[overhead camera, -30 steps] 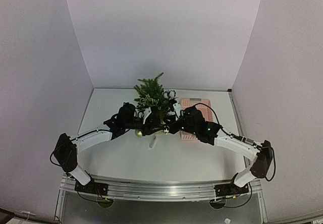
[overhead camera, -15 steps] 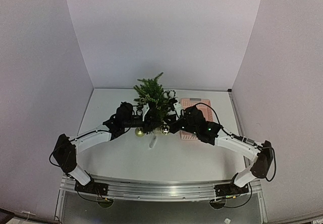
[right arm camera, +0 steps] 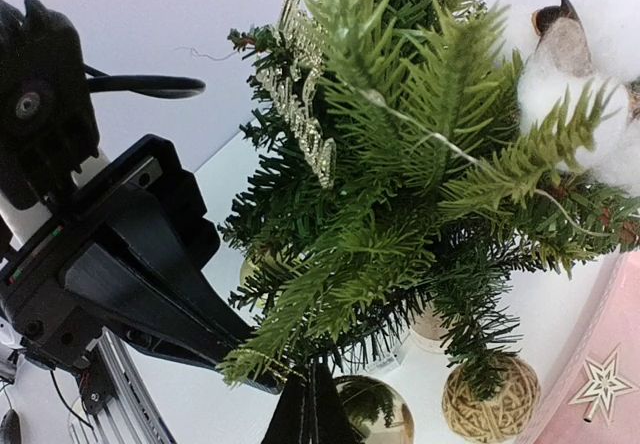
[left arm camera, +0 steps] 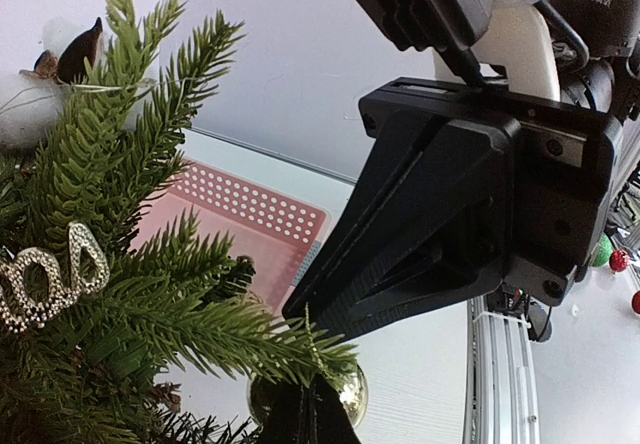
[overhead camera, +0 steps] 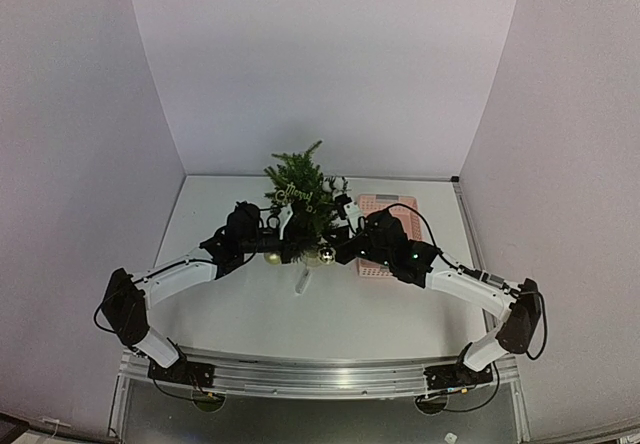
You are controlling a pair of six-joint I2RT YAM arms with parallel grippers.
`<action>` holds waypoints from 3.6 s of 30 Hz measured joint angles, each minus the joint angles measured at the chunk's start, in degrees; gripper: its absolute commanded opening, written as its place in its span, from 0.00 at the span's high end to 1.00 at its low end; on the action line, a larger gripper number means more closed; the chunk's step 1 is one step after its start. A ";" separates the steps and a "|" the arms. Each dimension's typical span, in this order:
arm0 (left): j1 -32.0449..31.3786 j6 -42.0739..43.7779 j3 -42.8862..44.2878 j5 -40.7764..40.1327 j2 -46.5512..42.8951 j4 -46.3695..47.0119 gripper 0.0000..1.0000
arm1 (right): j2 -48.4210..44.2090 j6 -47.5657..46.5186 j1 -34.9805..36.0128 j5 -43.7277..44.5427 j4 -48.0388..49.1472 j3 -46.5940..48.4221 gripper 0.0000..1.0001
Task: Decorate the small christmas tree
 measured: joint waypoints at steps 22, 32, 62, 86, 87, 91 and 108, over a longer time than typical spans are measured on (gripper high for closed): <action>0.00 1.71 -0.31 -0.14 -0.36 -2.07 1.00 | 1.25 2.12 -0.28 -1.73 0.15 -1.38 0.77; 0.00 1.73 -0.35 0.44 -0.36 -3.86 0.98 | 0.91 2.43 -0.37 -1.99 -0.21 -2.59 0.65; 0.00 3.30 -0.35 2.13 -0.39 -5.56 0.57 | -2.54 0.87 -0.31 -2.38 -1.40 -2.67 0.59; 0.06 6.56 -2.30 3.99 -5.25 -8.27 0.18 | -5.01 1.80 -0.60 1.22 -3.68 -2.02 0.44; 0.13 6.75 -2.53 4.41 -5.65 -8.40 0.17 | -5.77 2.12 -0.84 2.13 -4.70 -1.56 0.42; 0.61 6.58 -2.95 6.21 -7.04 -8.53 0.12 | -8.11 4.43 -3.20 6.37 -10.28 1.09 0.38; 13.61 1.20 1.48 15.23 -9.90 -16.28 0.07 | 14.81 9.97 -24.72 6.52 -45.09 19.65 0.40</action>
